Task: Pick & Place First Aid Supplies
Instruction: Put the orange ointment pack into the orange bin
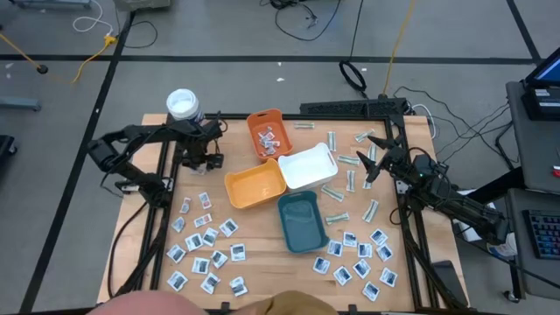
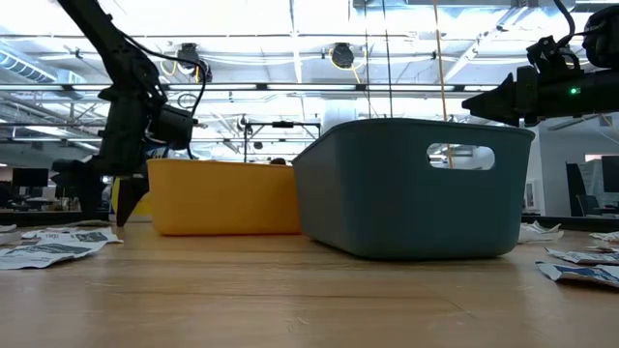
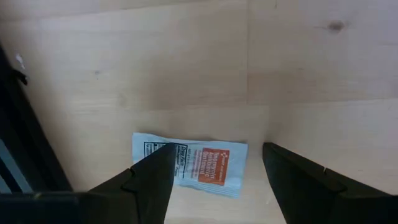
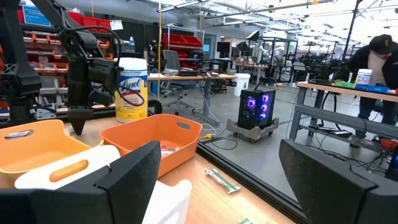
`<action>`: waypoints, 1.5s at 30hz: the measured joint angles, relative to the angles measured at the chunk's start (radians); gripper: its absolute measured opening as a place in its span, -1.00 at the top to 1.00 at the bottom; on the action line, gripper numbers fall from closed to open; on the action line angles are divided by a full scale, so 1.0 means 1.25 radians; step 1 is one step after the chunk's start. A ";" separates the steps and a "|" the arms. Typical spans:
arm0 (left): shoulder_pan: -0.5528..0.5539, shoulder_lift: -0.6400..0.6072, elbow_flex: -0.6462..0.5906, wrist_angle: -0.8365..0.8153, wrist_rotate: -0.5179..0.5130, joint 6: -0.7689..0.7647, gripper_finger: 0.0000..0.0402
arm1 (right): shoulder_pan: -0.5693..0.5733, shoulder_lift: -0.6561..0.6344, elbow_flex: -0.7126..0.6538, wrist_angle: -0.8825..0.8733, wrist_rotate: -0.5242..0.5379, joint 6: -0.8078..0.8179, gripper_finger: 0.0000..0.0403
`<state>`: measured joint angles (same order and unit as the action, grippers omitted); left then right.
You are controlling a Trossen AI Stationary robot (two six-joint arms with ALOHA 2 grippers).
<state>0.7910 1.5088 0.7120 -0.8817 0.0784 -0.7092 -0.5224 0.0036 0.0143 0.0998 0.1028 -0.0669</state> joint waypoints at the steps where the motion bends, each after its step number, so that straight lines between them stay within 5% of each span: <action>1: 0.000 0.001 0.000 -0.003 0.002 0.000 -0.19 | 0.000 0.000 0.000 0.000 0.000 0.000 -0.60; 16: 0.000 0.004 -0.002 -0.006 0.034 0.027 0.95 | 0.000 0.000 0.000 0.000 0.000 0.000 -0.60; 21: 0.000 0.003 0.012 -0.039 0.050 0.057 0.98 | 0.000 0.000 0.000 0.000 0.000 0.000 -0.60; 35: 0.001 0.009 0.294 -0.188 -0.001 0.169 0.99 | 0.000 0.000 0.000 0.000 0.000 0.000 -0.60; 45: -0.020 0.210 0.562 -0.340 0.002 0.339 0.99 | 0.000 0.000 0.000 0.000 0.000 0.000 -0.60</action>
<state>0.7663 1.7711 1.4140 -1.3067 0.0807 -0.2861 -0.5224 0.0036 0.0143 0.0998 0.1028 -0.0673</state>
